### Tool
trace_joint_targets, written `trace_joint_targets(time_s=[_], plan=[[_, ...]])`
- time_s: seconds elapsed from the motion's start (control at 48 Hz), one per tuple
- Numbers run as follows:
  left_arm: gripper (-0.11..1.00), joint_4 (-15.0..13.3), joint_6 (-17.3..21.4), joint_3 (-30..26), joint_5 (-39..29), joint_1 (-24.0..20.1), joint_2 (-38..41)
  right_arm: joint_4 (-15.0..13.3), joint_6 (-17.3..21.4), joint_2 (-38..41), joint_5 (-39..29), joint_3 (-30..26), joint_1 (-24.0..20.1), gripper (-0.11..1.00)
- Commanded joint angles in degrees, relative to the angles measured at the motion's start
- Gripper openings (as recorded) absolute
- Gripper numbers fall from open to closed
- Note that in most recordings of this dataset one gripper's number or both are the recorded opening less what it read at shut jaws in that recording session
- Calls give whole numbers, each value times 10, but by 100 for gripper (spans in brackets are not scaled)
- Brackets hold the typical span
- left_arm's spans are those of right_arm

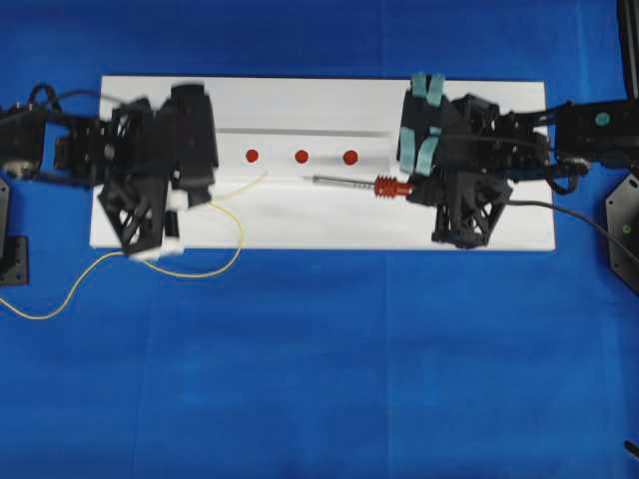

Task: Touch the tip of the soldering iron to the tip of the solder at the mark.
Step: 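Lift both tools and carry them over the red-dot strip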

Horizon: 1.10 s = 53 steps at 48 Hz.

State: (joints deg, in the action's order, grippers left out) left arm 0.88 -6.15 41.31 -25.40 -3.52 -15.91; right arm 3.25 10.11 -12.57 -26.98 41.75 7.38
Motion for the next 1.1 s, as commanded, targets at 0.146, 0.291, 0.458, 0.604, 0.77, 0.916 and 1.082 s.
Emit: trace_joint_targets(time_s=[0.146, 0.291, 0.458, 0.604, 0.77, 0.916, 1.082], plan=[[2, 0, 37, -29, 2, -31, 10, -17, 0, -13, 0, -18, 34, 7], [2, 0, 40, -30, 2, -36, 12, -18, 0, -14, -1, -18, 37, 7], [2, 0, 40, -27, 1, -37, 11, -18, 0, -13, -1, -18, 37, 7], [2, 0, 32, -14, -12, -44, 3, -18, 0, -13, -1, -19, 37, 7], [2, -3, 28, 6, -17, -53, 0, -18, 1, -13, 0, -19, 37, 7], [2, -3, 21, 18, -11, -53, 20, -18, 1, -13, 0, -19, 37, 7], [2, -3, 4, 25, 6, -53, 47, -18, 1, -11, 0, -22, 37, 7]])
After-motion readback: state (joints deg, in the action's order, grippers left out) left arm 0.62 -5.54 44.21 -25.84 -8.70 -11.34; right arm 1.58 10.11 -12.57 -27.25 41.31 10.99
